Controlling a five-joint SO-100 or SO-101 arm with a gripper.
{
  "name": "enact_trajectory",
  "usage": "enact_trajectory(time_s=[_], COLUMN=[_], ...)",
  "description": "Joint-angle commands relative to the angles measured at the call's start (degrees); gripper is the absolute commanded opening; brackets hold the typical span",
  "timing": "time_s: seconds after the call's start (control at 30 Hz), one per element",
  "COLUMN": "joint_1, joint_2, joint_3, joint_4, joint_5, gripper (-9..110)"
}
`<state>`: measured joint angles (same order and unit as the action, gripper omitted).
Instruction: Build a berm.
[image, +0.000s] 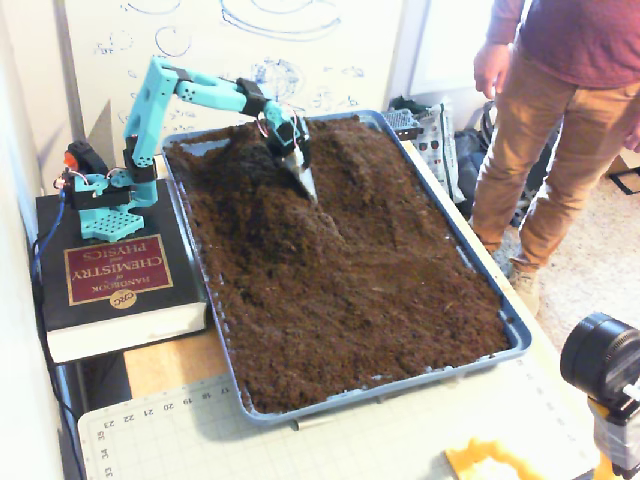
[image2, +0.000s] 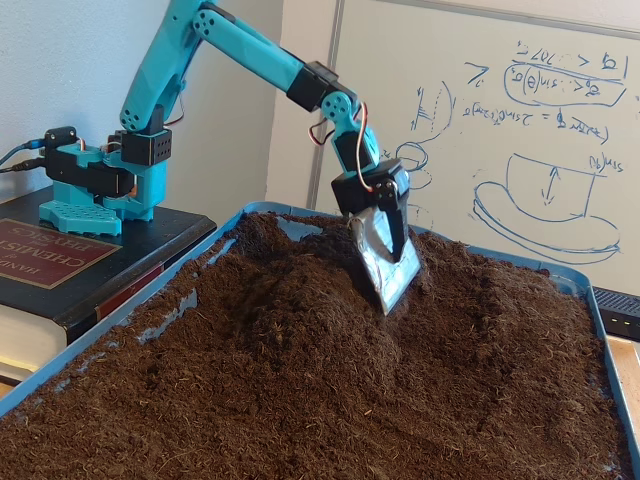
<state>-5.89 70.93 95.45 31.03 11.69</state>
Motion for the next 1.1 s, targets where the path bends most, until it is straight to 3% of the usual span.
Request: enact_trajectory(time_s=[0.0,0.23,0.5,0.8,1.07], joint_1=[0.6,-3.6,-6.8,-7.6,-7.8], joint_2=[8.3,2.6,-15.5,-28.8,-32.9], joint_3=[-6.4,-15.6,-33.7,-44.4,-44.7], joint_4=[-0.6,-0.7,-4.5,-4.8,-5.5], joint_5=[5.4,14.0,13.9,-0.4,-2.7], gripper=[0,0,0,0,0])
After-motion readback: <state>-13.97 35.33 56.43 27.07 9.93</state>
